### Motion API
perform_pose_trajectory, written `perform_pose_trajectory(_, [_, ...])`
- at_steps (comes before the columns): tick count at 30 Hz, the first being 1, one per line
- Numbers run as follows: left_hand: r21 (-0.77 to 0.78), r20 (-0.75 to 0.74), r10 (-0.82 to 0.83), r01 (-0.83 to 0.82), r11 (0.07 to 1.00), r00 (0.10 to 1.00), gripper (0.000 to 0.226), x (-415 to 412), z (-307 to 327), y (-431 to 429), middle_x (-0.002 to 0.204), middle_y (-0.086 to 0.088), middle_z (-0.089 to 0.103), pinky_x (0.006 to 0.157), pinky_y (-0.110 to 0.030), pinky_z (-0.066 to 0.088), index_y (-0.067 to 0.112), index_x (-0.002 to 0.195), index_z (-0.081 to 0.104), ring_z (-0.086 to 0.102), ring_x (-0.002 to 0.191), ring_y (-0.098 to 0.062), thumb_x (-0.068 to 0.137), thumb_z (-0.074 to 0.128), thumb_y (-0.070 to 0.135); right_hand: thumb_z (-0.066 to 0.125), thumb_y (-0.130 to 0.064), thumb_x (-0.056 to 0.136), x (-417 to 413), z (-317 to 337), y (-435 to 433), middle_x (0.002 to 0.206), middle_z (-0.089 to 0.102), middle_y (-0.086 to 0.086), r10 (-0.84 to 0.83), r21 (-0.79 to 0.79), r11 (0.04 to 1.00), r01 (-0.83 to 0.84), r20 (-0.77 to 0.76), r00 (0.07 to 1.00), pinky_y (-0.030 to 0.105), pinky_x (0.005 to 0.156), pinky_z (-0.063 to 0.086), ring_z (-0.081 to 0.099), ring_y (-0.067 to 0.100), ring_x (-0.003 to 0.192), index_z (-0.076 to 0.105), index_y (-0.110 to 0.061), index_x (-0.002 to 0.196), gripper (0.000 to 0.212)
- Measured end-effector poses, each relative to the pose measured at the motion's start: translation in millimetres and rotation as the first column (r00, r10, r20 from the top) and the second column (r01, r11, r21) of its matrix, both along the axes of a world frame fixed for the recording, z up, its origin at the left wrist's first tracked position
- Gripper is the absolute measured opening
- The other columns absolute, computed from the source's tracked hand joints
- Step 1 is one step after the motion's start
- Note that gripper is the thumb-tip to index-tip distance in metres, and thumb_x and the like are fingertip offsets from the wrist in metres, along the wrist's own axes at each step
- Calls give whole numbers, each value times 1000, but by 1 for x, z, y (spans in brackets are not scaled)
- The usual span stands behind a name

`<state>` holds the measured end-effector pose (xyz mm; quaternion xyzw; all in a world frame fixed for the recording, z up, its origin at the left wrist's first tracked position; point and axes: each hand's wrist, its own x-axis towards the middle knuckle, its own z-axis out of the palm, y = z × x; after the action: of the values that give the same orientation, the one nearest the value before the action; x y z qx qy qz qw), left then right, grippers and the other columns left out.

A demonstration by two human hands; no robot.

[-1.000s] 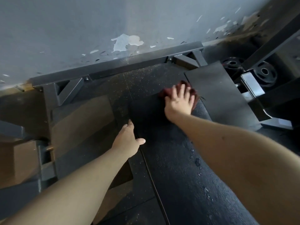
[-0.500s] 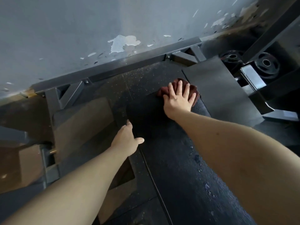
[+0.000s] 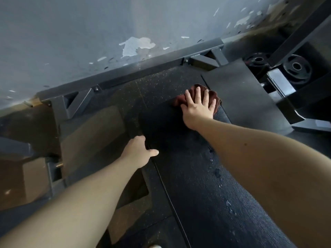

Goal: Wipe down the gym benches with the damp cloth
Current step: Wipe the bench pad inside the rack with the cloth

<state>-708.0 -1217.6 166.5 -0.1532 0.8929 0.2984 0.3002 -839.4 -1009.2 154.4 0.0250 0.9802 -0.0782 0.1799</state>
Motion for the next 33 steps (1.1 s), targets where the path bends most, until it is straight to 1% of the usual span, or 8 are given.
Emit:
perform_pose_trajectory(2, [-8, -10, 2, -2, 1000, 1000, 68, 0, -2, -1, 142, -8, 58, 107, -42, 48, 14, 144, 51, 55, 132, -28, 88, 76, 43, 25, -50, 107, 13, 3, -26, 171, -19, 8, 19, -21, 1000, -20, -5, 1000, 61, 122, -15, -23, 34, 155, 1, -36, 164, 63])
perform_pose_trajectory(6, [-2, -16, 34, -34, 999, 999, 44, 3, -1, -3, 105, 1, 72, 88, -37, 56, 18, 115, 67, 67, 100, -21, 83, 81, 45, 26, -51, 107, 60, -2, -77, 172, -15, 7, 339, -107, 933, -344, -66, 938, 58, 123, -14, -22, 31, 156, 4, -36, 164, 62])
perform_pose_trajectory(10, [-18, -3, 28, -28, 999, 1000, 33, 0, 4, -3, 94, 1, 72, 87, -39, 57, 17, 100, 71, 67, 92, -20, 84, 80, 45, 29, -54, 107, 48, -2, -54, 172, -13, 1, 546, -76, 832, -549, -63, 835, 52, 125, -12, -19, 26, 157, 5, -40, 163, 63])
perform_pose_trajectory(13, [-34, 10, -2, 2, 999, 1000, 45, 0, 1, -4, 100, -4, 71, 88, -40, 57, 11, 105, 69, 67, 96, -23, 85, 77, 50, 35, -56, 104, 20, -4, -16, 173, -6, 0, 364, -33, 929, -370, -117, 924, 53, 125, -9, -12, 28, 158, 14, -43, 162, 62])
perform_pose_trajectory(17, [-40, -5, -16, 16, 999, 1000, 43, 3, -2, -3, 93, -4, 68, 83, -38, 57, 11, 100, 68, 67, 91, -21, 87, 74, 52, 26, -50, 106, 16, -1, -26, 171, -16, 9, 74, -28, 997, -74, -13, 997, 61, 122, -14, -20, 36, 155, 5, -39, 163, 61])
perform_pose_trajectory(22, [11, -48, 60, -60, 998, 997, 24, 10, -2, 0, 88, 2, 72, 77, -33, 53, 20, 90, 69, 67, 90, -20, 88, 76, 43, 27, -53, 107, 69, -3, -79, 170, -19, 9, 398, -114, 909, -401, -45, 916, 59, 122, -17, -25, 33, 154, 1, -41, 163, 63])
perform_pose_trajectory(26, [21, -53, 85, -84, 996, 995, 21, 12, 0, 2, 89, 2, 71, 75, -32, 49, 22, 91, 69, 65, 89, -19, 89, 75, 42, 29, -56, 106, 59, -3, -55, 172, -16, 3, 511, -92, 853, -513, -46, 858, 56, 124, -13, -23, 29, 156, 2, -43, 163, 64])
perform_pose_trajectory(33, [28, -42, 94, -93, 995, 995, 57, 15, -8, 0, 122, -7, 67, 99, -42, 54, 12, 131, 63, 63, 117, -27, 89, 73, 49, 27, -56, 105, 27, 0, -2, 171, -19, 3, 144, -36, 989, -143, 13, 989, 58, 122, -15, -24, 30, 155, 1, -45, 162, 64])
